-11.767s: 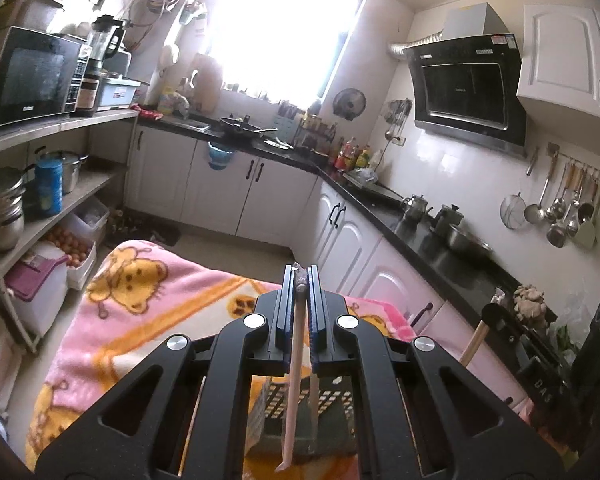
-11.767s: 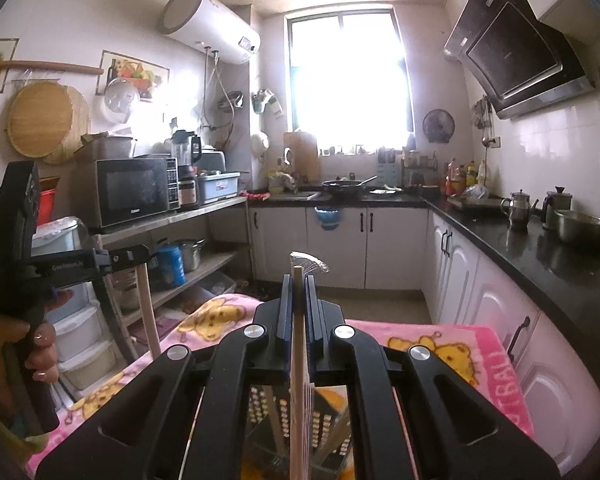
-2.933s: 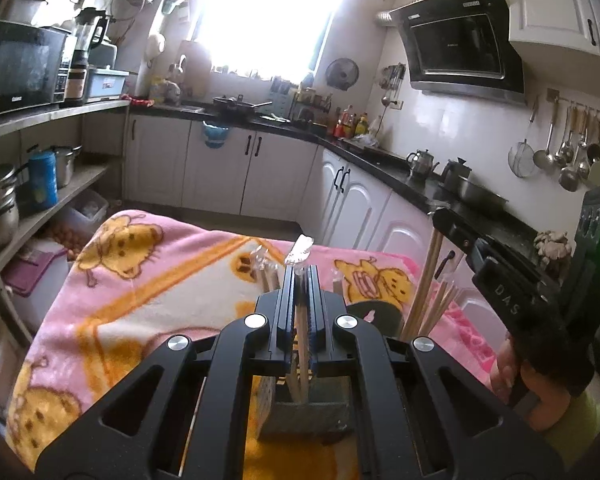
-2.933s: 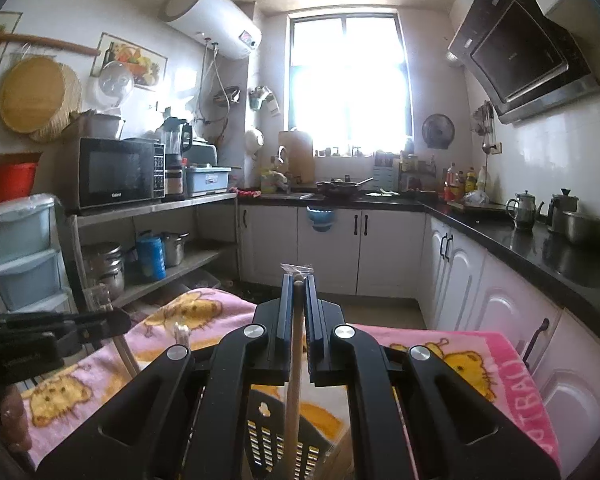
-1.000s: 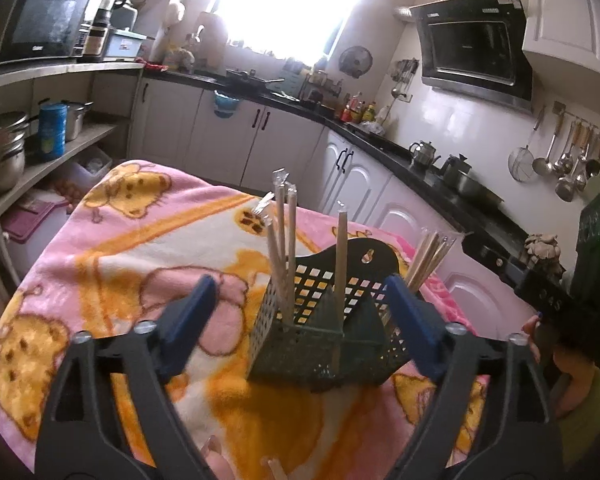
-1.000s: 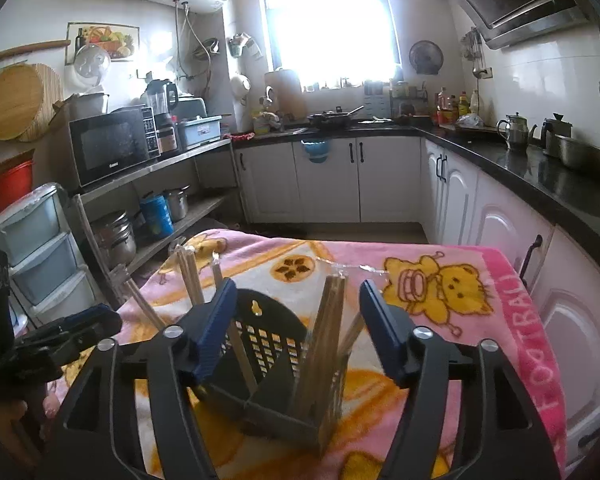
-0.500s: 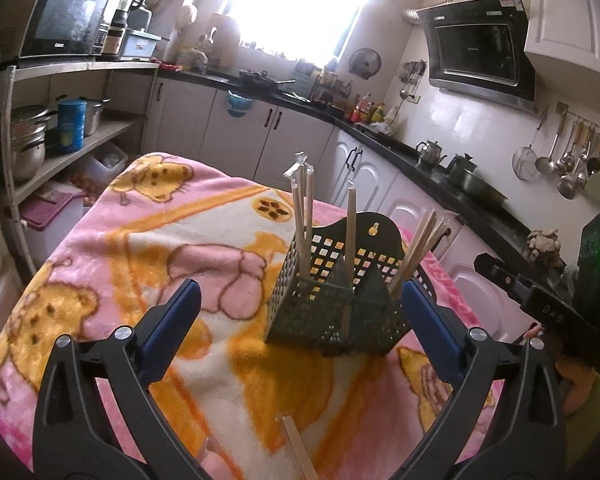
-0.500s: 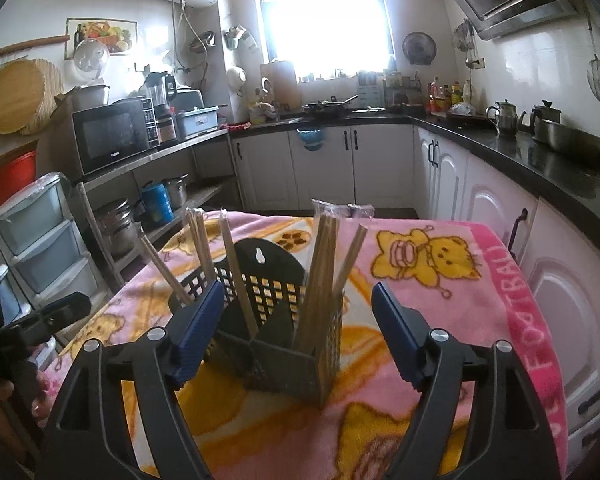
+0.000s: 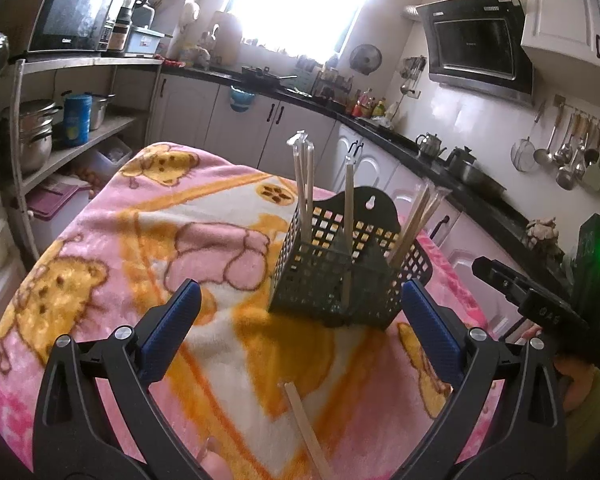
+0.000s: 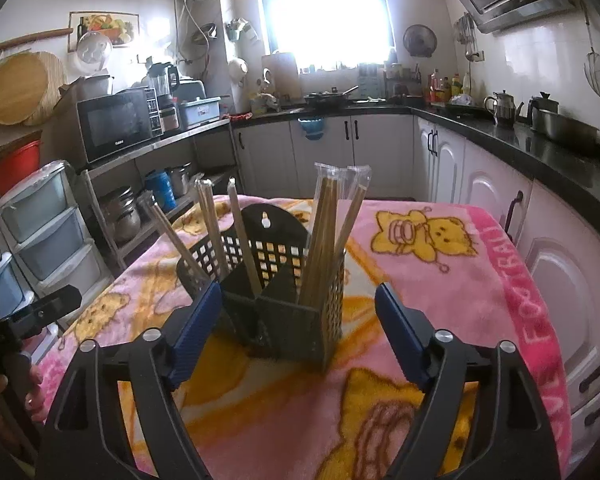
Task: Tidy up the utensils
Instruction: 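Raise both open tools away from the caddy, then lower the left tool onto a loose chopstick while the right tool reaches another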
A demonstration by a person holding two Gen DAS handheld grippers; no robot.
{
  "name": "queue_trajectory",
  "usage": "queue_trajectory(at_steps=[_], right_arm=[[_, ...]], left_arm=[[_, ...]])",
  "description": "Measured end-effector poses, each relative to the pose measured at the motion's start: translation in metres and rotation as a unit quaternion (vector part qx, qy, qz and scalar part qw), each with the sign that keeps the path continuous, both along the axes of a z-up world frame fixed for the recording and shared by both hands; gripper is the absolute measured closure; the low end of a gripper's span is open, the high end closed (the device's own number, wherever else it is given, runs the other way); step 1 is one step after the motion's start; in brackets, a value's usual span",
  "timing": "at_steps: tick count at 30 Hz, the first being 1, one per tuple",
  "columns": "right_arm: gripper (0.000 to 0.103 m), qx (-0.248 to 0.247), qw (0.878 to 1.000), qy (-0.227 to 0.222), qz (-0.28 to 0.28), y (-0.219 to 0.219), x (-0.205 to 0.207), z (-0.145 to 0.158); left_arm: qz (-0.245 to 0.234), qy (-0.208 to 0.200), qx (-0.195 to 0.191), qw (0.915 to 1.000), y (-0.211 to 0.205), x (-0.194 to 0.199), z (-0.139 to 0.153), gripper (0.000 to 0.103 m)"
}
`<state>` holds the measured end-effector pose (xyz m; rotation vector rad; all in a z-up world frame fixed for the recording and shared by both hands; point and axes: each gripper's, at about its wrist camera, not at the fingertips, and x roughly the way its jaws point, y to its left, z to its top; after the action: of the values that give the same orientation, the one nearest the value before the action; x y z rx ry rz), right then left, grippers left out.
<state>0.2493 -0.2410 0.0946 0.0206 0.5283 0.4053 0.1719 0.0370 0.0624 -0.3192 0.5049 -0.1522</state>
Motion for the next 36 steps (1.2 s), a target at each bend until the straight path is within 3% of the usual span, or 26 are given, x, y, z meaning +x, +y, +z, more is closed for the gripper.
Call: queue_trajectory(at_steps=[18,36], right_arm=[[0.025,-0.013,0.999,0.029,0.003,0.003,-0.017,-0.031],[0.025,-0.012,0.995,0.092,-0.024,-0.026,-0.034,-0.077]], left_arm=[[0.003,0.019,0.013,0.9997,-0.005,-0.017,-0.031,0.011],[-0.035,0.084,0.025,0.9955,-0.04,-0.01,-0.069,0.011]])
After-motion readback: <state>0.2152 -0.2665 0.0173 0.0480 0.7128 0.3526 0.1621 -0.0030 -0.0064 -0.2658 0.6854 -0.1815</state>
